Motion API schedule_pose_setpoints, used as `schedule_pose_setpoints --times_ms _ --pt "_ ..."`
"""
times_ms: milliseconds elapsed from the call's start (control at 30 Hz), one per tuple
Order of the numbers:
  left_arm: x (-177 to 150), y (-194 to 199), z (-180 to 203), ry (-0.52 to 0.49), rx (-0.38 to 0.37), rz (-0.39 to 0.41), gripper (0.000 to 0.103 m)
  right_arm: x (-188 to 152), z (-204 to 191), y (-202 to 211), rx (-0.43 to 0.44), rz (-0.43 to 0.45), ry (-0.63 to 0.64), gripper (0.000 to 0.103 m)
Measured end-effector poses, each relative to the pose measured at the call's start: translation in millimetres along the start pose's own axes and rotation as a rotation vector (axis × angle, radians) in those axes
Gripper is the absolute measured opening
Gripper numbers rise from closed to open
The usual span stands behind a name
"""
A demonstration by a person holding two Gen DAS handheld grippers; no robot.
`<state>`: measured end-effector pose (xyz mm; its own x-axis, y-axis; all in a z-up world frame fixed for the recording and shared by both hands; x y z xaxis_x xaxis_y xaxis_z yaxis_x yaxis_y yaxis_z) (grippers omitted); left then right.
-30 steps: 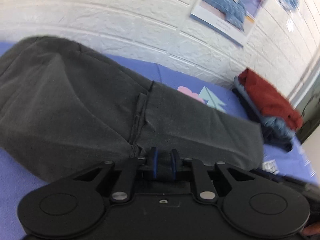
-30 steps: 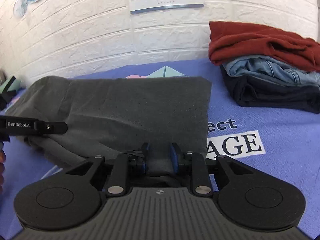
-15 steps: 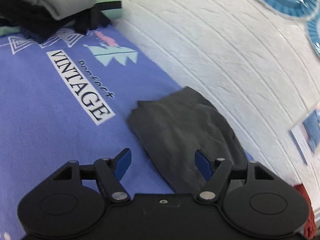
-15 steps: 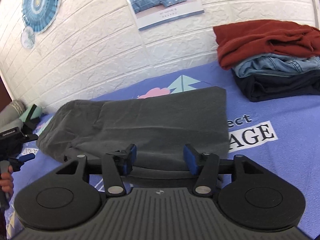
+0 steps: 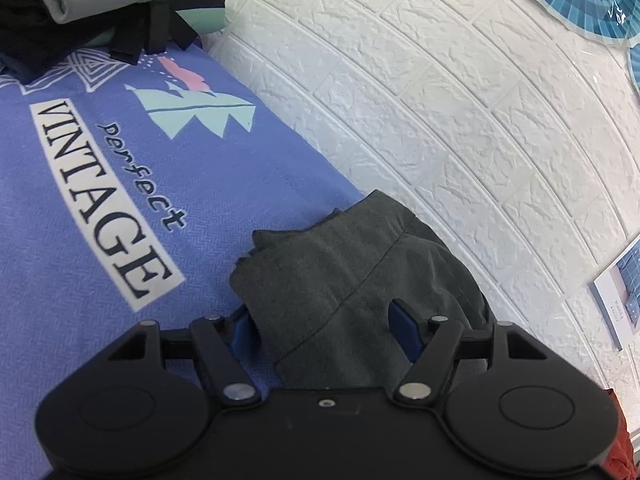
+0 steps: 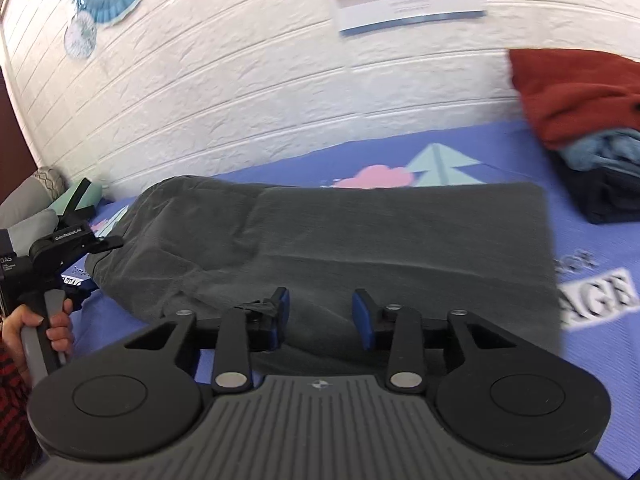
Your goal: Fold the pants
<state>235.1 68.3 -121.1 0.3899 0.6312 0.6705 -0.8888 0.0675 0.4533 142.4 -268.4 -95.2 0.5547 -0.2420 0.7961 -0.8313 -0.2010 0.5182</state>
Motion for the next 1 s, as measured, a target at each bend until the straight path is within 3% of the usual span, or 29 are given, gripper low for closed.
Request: schedule_pose_setpoints --times_ms 233,367,433,567,700,867,1000 --pt "3 -4 2 0.011 0.003 0.009 0.103 14 -40 -49 0.056 0.004 0.023 0.052" --pt "11 1 5 0.027 0.002 0.03 0.103 -5 -55 -75 0.061 -0.053 0.101 0.049" --pt "20 9 17 0.018 -0.044 0.054 0.103 -5 -58 -76 0.061 -0.034 0.15 0.048" --pt "33 30 62 -0.027 -0.153 0.089 0.103 5 -51 -66 0.108 -0.052 0.064 0.049" --pt "30 57 124 -0.091 -0.279 0.102 0.103 7 -43 -46 0.095 -0.018 0.039 0.049" --pt "2 89 203 -0.205 -0.437 0.082 0.103 7 -22 -22 0.066 0.007 -0.011 0.055" --pt "-38 99 254 -0.287 -0.527 0.014 0.103 8 6 -1 0.027 0.034 -0.064 0.058"
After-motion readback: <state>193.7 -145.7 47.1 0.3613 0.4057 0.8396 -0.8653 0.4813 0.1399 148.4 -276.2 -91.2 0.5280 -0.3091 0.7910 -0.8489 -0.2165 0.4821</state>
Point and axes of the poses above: each gripper's, at about its wrist camera, not at the fingertips, and y roughly against the way its jaws point, z to its right, x to its top, the point moved 10 cm from there along -y, roughly the way its jaws point, and after that the axes turned 4 degrees about z, right-handed, at the moved point
